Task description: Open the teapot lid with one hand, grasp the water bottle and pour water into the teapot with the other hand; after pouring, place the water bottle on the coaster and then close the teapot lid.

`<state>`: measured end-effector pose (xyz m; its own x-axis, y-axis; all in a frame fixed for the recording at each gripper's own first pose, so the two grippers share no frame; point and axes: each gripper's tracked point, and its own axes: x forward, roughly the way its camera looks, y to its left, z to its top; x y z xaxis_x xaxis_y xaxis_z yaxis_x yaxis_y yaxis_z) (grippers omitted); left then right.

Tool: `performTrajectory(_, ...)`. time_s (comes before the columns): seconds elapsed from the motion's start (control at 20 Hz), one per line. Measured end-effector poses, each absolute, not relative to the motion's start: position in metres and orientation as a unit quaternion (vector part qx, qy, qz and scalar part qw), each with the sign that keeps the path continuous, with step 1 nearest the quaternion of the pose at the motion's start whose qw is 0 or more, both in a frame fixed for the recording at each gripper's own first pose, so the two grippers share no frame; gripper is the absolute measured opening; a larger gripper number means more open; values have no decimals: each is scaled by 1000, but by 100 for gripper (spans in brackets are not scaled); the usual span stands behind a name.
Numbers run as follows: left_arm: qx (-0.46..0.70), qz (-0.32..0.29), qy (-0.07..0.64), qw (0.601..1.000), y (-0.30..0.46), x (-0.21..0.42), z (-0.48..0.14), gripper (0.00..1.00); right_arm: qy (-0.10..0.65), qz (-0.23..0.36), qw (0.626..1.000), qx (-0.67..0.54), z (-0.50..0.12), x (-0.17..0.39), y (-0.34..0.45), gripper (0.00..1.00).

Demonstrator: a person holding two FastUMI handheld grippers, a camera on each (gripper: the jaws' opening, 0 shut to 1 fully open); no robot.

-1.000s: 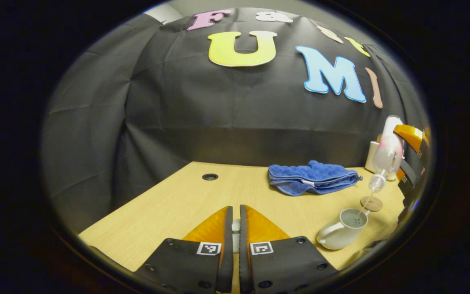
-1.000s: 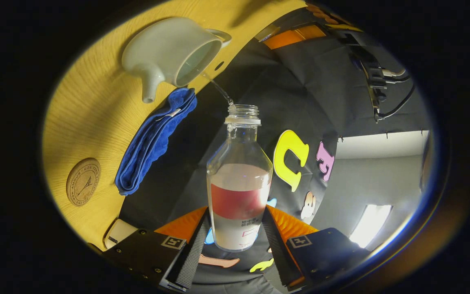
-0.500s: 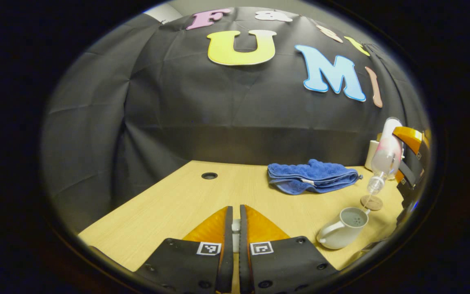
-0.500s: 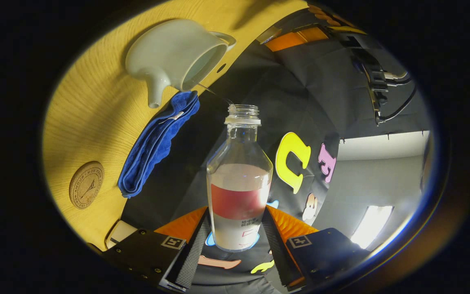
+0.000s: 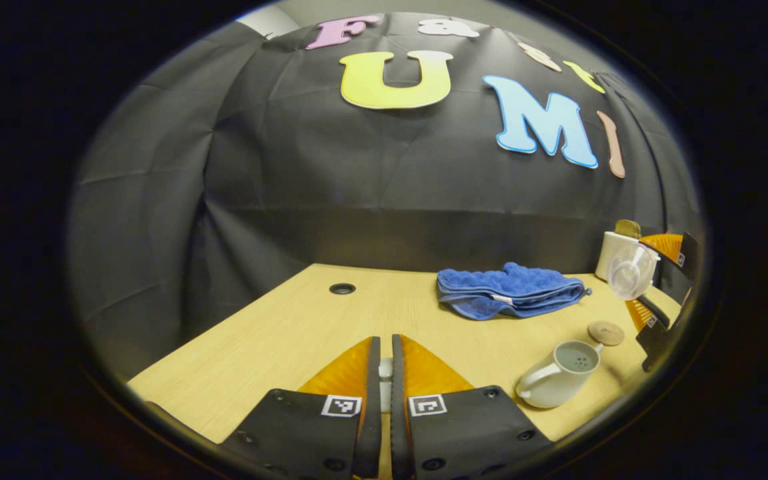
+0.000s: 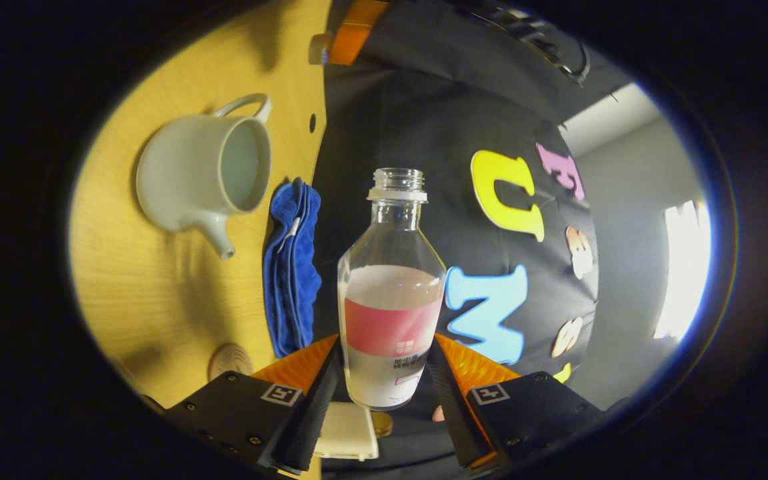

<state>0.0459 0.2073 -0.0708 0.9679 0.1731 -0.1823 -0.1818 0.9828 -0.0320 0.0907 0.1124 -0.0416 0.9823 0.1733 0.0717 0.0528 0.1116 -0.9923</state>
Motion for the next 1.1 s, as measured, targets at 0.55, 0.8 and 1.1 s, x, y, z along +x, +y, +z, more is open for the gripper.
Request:
performTrajectory(0.55,-27,90,83,992,206,45,-68,12,55,100,954,-277,-67,111,100,77)
performTrajectory(0.8,-26,91,82,992,207,45,-69,12,101,91,977,-163,-88,123,79,77)
performTrajectory(1.1,-25,92,85,992,206,46,-71,12,138,75,984,-78,-103,135,55,77)
